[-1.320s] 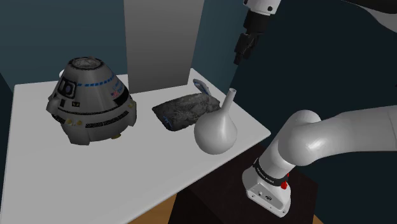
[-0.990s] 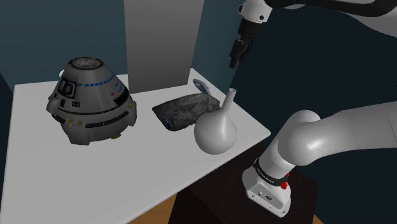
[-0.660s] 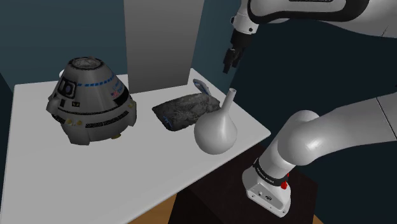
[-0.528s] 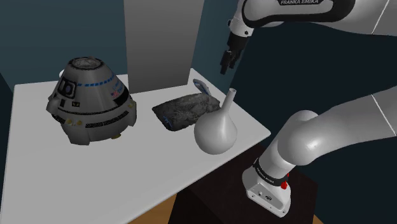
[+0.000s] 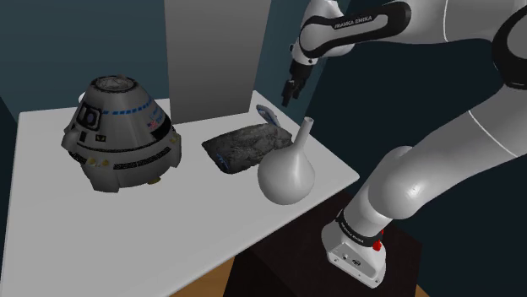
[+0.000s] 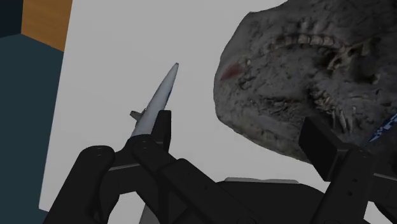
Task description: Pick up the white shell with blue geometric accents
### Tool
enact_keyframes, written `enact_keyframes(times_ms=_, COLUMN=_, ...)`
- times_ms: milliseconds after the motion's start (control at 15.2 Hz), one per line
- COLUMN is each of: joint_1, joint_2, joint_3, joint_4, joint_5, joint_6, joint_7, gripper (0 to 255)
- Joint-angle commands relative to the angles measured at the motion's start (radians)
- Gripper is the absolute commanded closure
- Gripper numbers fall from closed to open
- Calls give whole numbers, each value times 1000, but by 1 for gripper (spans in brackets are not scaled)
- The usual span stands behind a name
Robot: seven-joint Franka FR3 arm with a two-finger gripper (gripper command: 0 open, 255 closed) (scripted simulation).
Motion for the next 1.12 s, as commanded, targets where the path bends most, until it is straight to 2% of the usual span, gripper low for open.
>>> enact_keyframes(times_ms=0, joint_1=1, joint_2=83, joint_3=-27, joint_4=30, joint_5=15, joint_6=60, joint_7=-39, gripper=0)
enact_keyframes(times_ms=396, joint_1=-3, joint_2=315, joint_3=-78, joint_4=129, joint_5=99, joint_6=197, joint_7=-159, gripper=0)
enact_keyframes(times_ms=792, joint_1=-43, joint_2=556, joint_3=-79, joint_4=280, joint_5=223, joint_6=284, joint_7=-290, gripper=0)
enact_keyframes(times_ms=1056, joint_1=-57, joint_2=611, joint_3=-69, joint_4=292, joint_5=251, joint_6=325, joint_7=-313, gripper=0)
